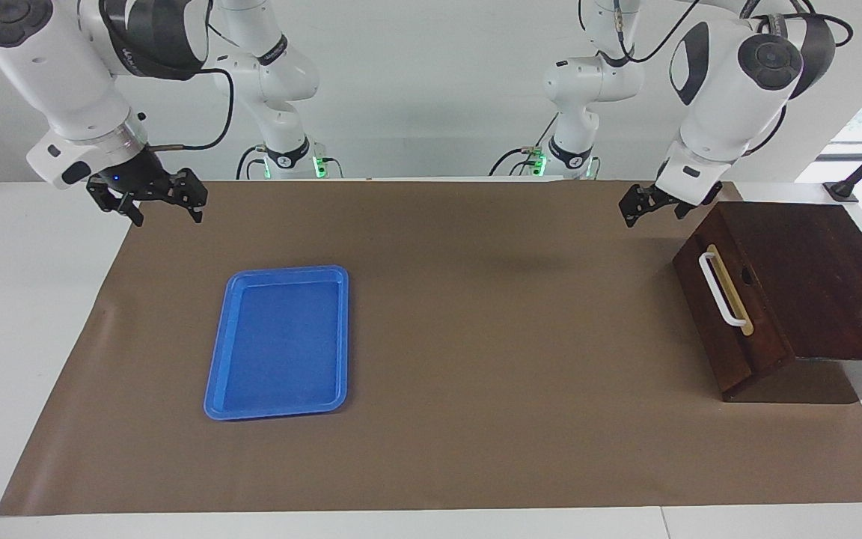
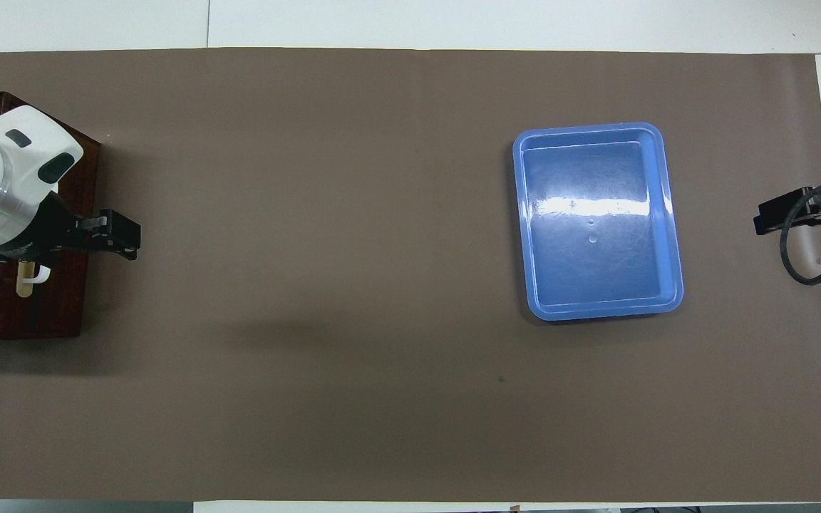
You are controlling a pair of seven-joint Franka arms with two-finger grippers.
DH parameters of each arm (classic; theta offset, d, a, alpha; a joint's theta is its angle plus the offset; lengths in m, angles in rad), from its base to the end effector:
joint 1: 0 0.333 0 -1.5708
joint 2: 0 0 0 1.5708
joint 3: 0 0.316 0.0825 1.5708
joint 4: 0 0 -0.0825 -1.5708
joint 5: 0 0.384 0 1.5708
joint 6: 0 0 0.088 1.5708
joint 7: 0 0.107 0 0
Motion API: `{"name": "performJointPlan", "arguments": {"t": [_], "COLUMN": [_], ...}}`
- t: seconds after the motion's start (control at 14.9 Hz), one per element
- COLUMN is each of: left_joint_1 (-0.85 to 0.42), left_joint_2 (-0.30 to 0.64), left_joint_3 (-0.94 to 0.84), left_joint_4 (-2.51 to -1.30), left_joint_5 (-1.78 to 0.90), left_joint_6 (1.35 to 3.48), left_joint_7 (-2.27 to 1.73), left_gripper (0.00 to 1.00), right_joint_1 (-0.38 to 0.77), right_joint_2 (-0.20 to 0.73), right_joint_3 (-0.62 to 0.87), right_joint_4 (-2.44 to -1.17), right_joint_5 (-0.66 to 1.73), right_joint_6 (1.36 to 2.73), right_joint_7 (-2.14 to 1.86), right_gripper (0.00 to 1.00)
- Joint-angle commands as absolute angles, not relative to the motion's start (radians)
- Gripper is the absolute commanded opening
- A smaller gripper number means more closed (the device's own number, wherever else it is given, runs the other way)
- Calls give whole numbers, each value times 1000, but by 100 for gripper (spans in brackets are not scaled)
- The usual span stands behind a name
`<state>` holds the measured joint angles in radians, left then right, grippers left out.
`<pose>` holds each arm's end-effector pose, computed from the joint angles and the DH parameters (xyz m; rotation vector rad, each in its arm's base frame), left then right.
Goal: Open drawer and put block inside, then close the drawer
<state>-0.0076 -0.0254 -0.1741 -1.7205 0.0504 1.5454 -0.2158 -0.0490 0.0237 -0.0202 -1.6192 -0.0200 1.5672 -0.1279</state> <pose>0.5289 -0.0926 0.5663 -3.0508 -0.0488 0.2084 0.5571 -0.0406 0.5883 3.1250 0.0928 -0.1210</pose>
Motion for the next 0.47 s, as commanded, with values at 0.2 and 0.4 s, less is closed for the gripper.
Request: {"name": "performJointPlan", "arguments": {"t": [0.2, 0.4], "left_joint_1": [-26, -21], "left_joint_2": [-61, -61], "left_joint_3": [-152, -132], "left_joint_4": [-1720, -1697], "left_joint_5": [37, 37], "left_joint_6": [1514, 1511], "left_joint_7": [-190, -135], "left_gripper": [100, 100], "right_joint_1": [-49, -49], "right_joint_2": [15, 15], "right_joint_3": [-14, -14], "right_joint_4": [-1628, -1628], "right_joint_5": [-34, -34], "right_joint_6": [1575, 1577], "right_joint_7": [-118, -118], "right_gripper": [100, 100]}}
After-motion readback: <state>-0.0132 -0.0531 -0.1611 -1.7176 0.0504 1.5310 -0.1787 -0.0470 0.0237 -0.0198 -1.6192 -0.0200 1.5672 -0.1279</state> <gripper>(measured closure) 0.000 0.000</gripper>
